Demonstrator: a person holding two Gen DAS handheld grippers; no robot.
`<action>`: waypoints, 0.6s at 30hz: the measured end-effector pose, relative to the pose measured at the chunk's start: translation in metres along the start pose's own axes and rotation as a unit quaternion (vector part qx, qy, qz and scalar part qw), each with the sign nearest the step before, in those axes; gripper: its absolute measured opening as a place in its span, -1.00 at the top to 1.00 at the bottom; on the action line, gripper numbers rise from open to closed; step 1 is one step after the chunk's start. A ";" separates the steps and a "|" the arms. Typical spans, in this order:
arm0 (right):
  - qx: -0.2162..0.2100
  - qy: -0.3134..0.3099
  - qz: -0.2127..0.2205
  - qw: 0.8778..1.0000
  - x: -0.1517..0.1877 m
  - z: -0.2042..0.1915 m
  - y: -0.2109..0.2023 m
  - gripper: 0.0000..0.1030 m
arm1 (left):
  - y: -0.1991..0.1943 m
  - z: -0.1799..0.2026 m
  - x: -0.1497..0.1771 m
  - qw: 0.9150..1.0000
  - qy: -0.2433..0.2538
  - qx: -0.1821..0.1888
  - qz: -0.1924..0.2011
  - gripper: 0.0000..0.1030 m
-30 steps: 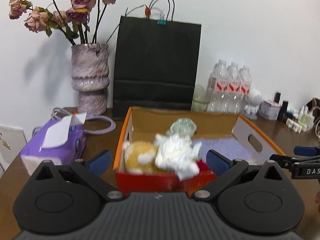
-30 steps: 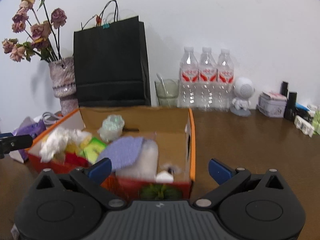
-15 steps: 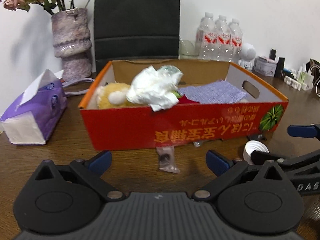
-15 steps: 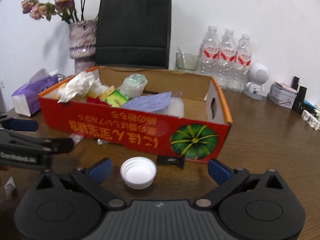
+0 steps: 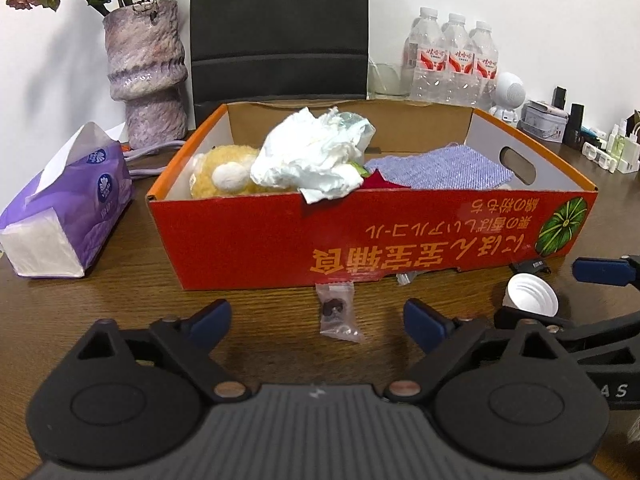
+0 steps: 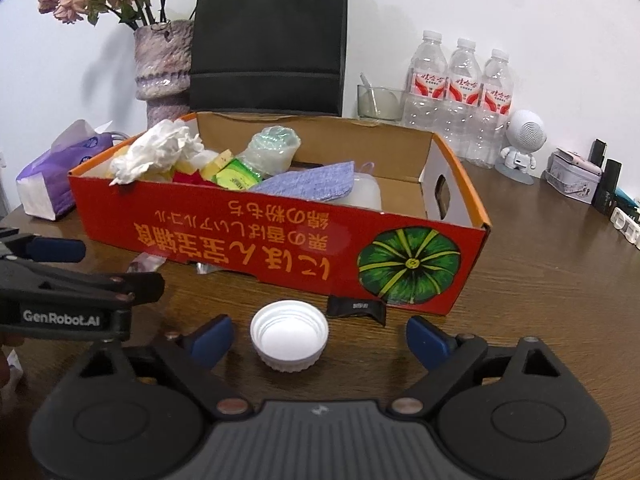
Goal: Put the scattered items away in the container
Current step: 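Grasp the white jar lid with the right tool while the left tool grasps a small clear packet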
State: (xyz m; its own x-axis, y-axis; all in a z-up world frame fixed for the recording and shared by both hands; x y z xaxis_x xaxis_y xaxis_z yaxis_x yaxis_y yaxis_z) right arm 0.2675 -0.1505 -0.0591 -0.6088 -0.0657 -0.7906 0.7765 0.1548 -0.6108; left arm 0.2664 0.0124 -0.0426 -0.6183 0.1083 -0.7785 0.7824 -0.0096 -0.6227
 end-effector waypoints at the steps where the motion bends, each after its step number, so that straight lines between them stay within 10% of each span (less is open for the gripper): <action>1: -0.004 -0.002 -0.004 1.000 0.001 -0.002 0.001 -0.60 | 0.001 0.000 0.000 1.000 -0.003 0.005 -0.004 -0.32; 4: -0.032 0.000 -0.006 0.999 0.002 -0.004 -0.001 0.07 | -0.003 -0.003 0.000 1.000 -0.014 0.014 0.000 0.67; 18: -0.047 0.012 0.026 0.998 0.001 0.003 -0.017 0.25 | -0.023 -0.007 0.002 0.999 -0.010 0.037 0.037 0.73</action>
State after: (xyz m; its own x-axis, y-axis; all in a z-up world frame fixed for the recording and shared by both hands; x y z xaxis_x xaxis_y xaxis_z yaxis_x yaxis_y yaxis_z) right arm 0.2545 -0.1559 -0.0497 -0.5727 -0.0317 -0.8192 0.7892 0.2489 -0.5614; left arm 0.2479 0.0196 -0.0287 -0.5612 0.0853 -0.8233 0.8186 -0.0896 -0.5673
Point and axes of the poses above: each gripper's, at about its wrist camera, not at the fingertips, and y roughly the way its jaws point, z to its right, x to its underside, the point moved 2 cm from there along y, roughly the way its jaws point, and after that the axes turned 5 degrees about y, right-handed, at the moved point
